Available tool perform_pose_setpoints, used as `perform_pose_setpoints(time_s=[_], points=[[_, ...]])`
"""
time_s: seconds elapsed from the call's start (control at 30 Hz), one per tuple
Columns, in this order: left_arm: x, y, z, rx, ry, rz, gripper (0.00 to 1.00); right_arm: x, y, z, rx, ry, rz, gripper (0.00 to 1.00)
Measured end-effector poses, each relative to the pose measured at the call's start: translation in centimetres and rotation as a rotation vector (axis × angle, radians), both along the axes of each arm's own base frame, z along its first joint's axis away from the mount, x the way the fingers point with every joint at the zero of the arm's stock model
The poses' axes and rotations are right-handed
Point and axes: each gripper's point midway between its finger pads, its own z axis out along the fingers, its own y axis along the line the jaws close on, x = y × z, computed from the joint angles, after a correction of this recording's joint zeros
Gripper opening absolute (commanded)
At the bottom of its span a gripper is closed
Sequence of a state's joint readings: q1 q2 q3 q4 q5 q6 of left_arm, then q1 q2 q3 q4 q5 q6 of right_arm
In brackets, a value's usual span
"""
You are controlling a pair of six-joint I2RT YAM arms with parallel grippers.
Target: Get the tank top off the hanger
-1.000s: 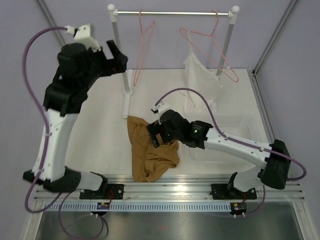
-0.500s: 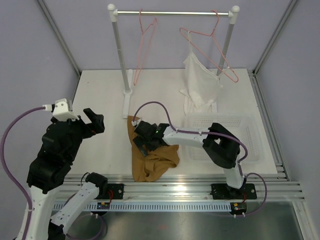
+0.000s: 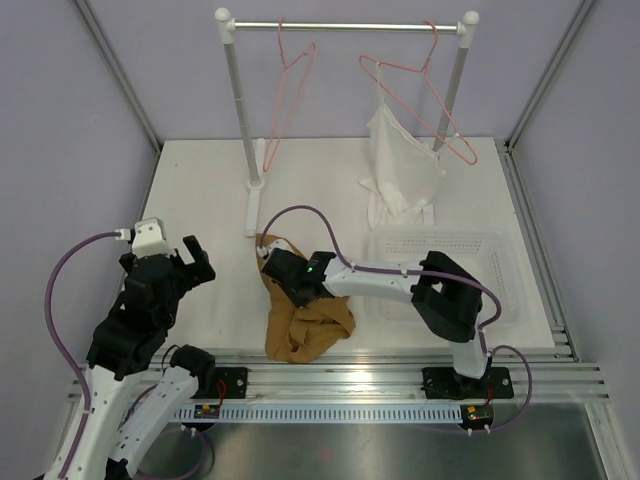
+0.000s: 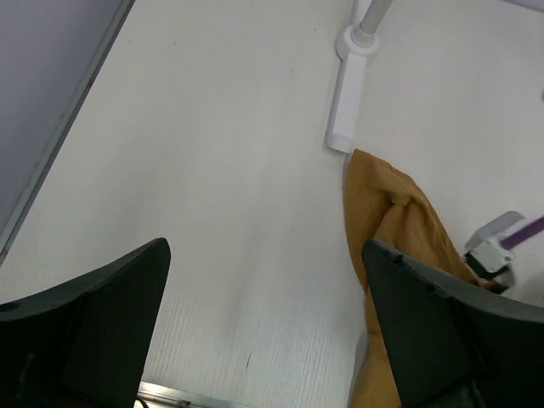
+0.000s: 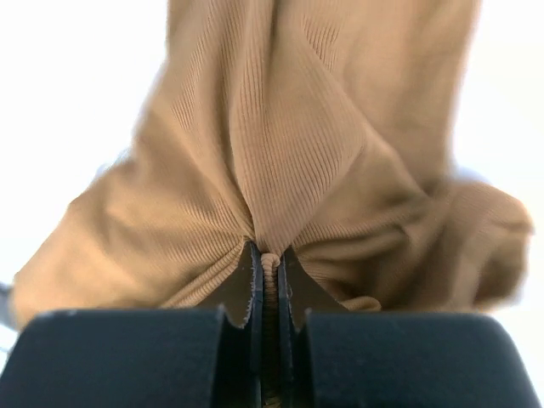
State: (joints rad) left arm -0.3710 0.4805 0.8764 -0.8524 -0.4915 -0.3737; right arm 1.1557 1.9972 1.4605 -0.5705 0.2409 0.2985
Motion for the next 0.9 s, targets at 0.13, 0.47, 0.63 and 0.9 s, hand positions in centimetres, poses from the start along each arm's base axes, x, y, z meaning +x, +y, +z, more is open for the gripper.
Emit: perform_pose_setpoints(time_s=[0.13,0.47,0.63,0.9], points=[[-0.2,0.2,0.7,-0.013,-0.04,0.005,0.99,0.6,-1.3,6.2,0.066,-0.088,-0.026,0.0],[0.0,0.1,1.3,-0.024,-0.069,0.006,0.99,2.0,-7.5,27.0,0.383,-0.425,-0.16,0.0],[0.0,0.1,1.3,-0.024,-0.07,0.006,0.99,1.7,-15.1,33.1,0.411,-0.571,-0.305,0.0],[0.2,0.2,1.1,-0.019,-0.058,0.011,0.99,0.7,-24.9,32.5,0.265,-0.641,-0.573,0.0]])
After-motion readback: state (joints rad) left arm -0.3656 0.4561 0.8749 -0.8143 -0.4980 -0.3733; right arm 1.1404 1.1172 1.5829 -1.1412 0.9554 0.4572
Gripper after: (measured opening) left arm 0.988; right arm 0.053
